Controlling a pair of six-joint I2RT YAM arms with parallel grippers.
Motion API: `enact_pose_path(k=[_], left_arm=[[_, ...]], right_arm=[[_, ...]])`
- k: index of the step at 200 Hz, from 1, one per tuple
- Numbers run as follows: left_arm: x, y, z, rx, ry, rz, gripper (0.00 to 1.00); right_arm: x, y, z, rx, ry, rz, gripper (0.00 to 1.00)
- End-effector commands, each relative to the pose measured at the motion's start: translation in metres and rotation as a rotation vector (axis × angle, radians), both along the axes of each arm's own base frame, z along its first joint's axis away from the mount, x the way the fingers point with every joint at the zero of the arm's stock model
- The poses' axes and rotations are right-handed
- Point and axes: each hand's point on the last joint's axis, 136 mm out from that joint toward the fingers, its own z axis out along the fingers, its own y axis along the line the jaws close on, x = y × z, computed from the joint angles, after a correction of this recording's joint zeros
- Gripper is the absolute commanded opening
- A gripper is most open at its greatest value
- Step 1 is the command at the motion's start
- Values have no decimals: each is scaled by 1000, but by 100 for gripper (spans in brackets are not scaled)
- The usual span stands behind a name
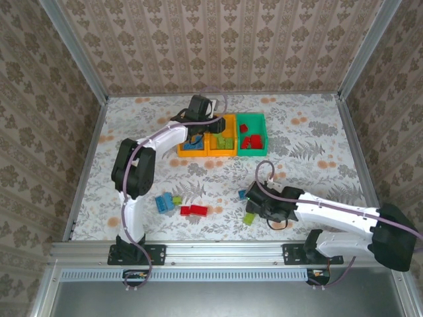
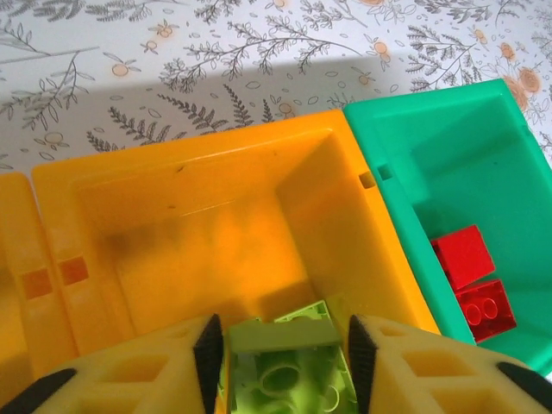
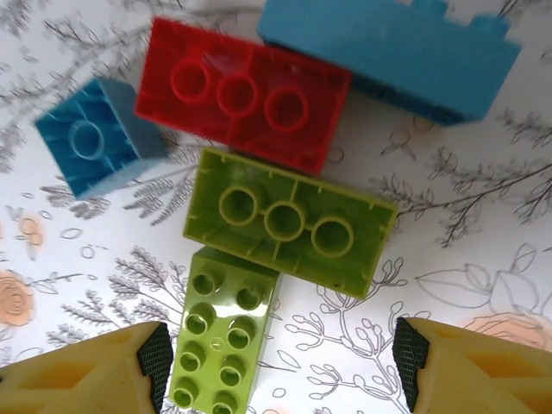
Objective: Sort the legos into containers by color
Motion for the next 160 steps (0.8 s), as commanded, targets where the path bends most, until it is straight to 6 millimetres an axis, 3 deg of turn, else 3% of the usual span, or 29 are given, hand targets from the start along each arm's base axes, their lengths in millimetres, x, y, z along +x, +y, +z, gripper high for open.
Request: enact_pose_path(k=[1,62,121,144,160], left_arm=[[5,-5,9,-44,-9,0,52],[-17,-1,29,-85,-32,-5,57],[-36,13,37,-51,-52,-8,58],[-43,19,34,-37,-43,-12,58],[-50,23,31,-31,-36,-13,59]], right_arm=[[-1,12,-4,10,19,-35,71],[-3,30,-17,4,62,0,70],[1,41,-8,14,34,26,71],[-4,41,-29,-24,86,36,70],[-6,40,-40,-45,106,47,64]])
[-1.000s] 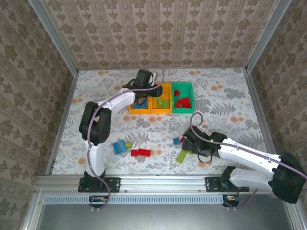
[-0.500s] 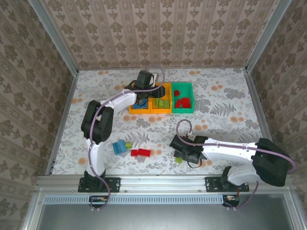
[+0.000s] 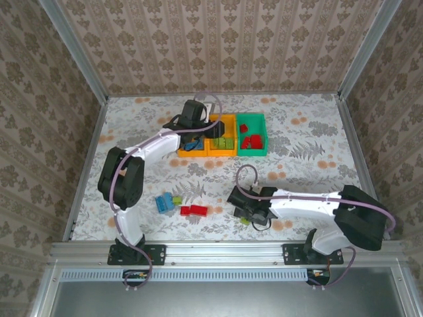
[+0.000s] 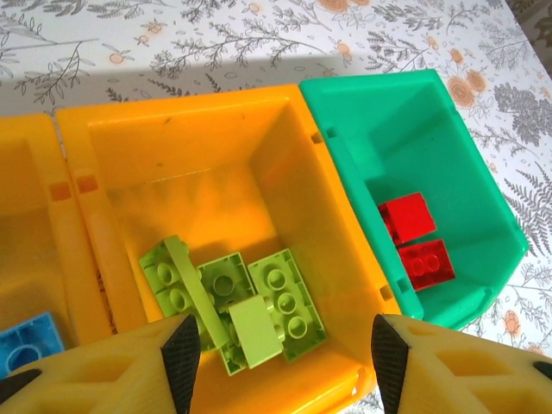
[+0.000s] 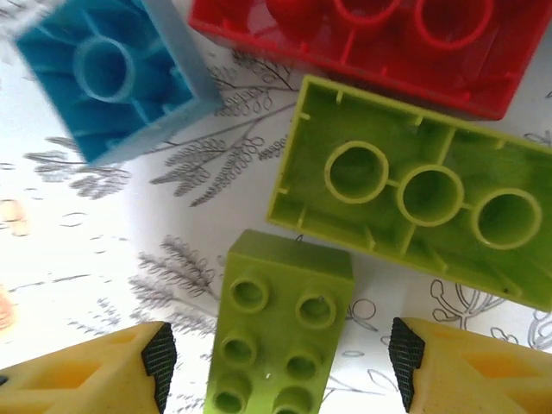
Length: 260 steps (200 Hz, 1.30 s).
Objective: Sort the legos into containers by color
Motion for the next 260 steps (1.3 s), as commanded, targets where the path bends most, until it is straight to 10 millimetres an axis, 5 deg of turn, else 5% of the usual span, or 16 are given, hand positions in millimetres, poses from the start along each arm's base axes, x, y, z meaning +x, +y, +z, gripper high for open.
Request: enact_pose_path(k=[1,31,65,77,145,194,225,260], left_arm=[[-13,7,4,15,-13,-12,60],[-30,17,-5,17,14,-11,66],[-52,33,-7,14,32,11,86],[-62,40,-8,11,34,19,100],[-115,99,-25,142,44,89,100],[-153,142,-65,284,158,161,100],[-168,152,-75,301,187,176,100],[-184,164,-81,346,226,172,100]], right_arm=[[-5,3,-14,-20,40,24,63],[0,6,-14,-49,36,69,38],[24,31,30,10,-99,184,36],[39,37,54,35,-172,214,36],[152,41,148,278,-452,207,33],[250,62,160,280,-479,262,33],[304,72,135,249,-411,256,36],[336,71,111,220,-358,210,41]])
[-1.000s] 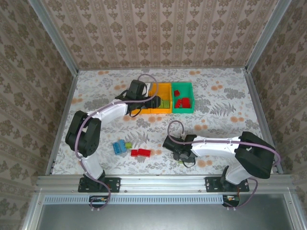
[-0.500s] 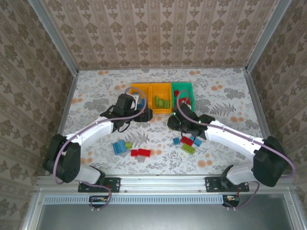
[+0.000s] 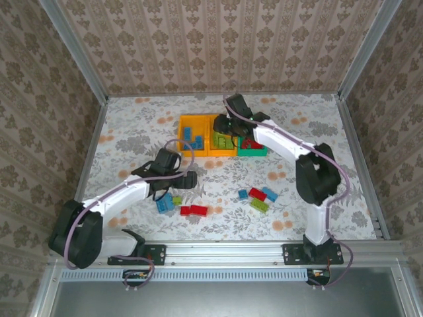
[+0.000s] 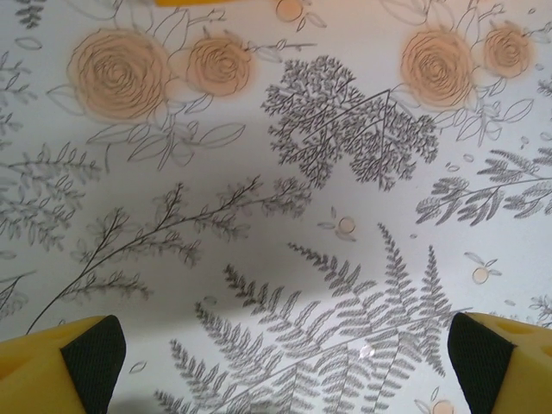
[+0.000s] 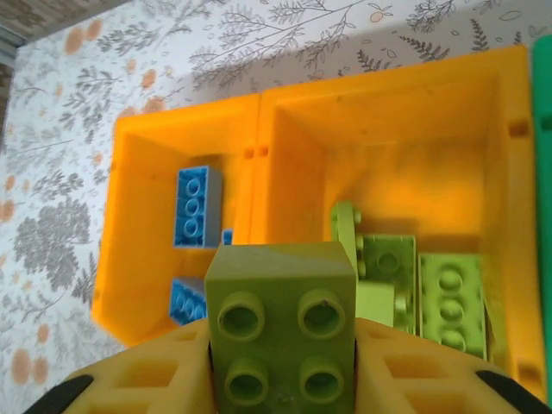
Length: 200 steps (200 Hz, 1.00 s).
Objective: Sort the legos into containers by color
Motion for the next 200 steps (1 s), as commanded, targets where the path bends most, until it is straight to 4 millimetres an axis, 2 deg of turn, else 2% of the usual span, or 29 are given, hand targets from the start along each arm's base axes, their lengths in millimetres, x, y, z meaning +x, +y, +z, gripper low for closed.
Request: enact_pose_path(k=[1,14,30,68,121,160,185,200], left_arm=[[-13,13,-3,42,31,19,100],[-19,18,-6,55,54,29,100],[-25,21,-9,59,81,45,100],[-37,32,-15,82,115,86,100],[-51,45,-12,91,112,117,99],[-57,52,-18,71,144,176,95],[-57,67,-15,79,129,222,94],[-57,77,-11,72,120,254,94]], right_arm=[[4,-4,-17,-38,72,10,41],[10,-5,-17,-37,67,0,44],[13,-5,-20,-43,70,-2,53],[7,-5,-30,-46,97,8,66],[-10,5,-15,23,67,58,70],[-25,3,-7,32,60,72,71],[-48,27,2,-9,17,187,68],[-69,43,0,-81,20,252,68]])
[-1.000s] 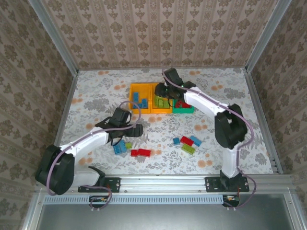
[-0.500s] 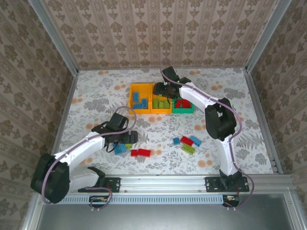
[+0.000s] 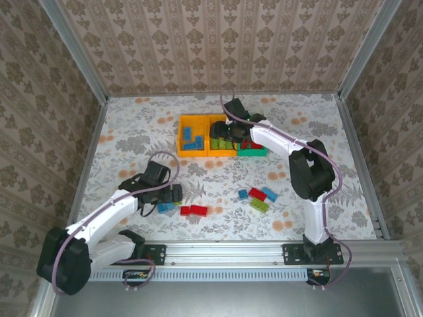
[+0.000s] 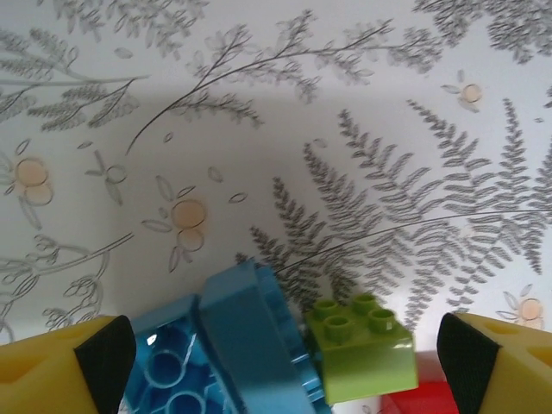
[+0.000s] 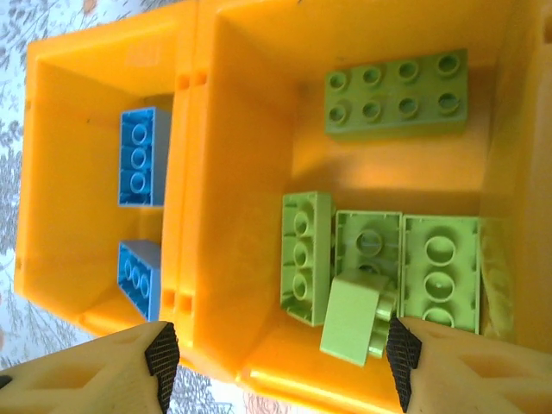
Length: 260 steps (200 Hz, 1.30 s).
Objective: Sort the legos into containers by color
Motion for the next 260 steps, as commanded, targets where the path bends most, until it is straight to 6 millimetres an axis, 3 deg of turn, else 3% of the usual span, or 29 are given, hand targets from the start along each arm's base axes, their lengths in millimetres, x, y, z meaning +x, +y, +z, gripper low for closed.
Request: enact_pose_path(k=[1,25,102,167,205,260], left_arm=[[-6,19,3,12,2,69,94],[-1,37,5,-7,-24,159,100],[6,83,-4,-127,-73,445,100],[8,93,-17,-202,-41,533,100],[10,95,-16,-217,-50,547,100],[11,93,-17,-228,-49,539,100]], right_arm=[[-34,32,23,-56,-60,145,68],[-66,58,16,-76,-54,208,70],[-160,142,-13,-84,-60,380,69],[-221,190,-49,-128,-8,504,64],[-231,197,-70,-164,19,516,65],[-221,194,-84,-274,-14,509,65]])
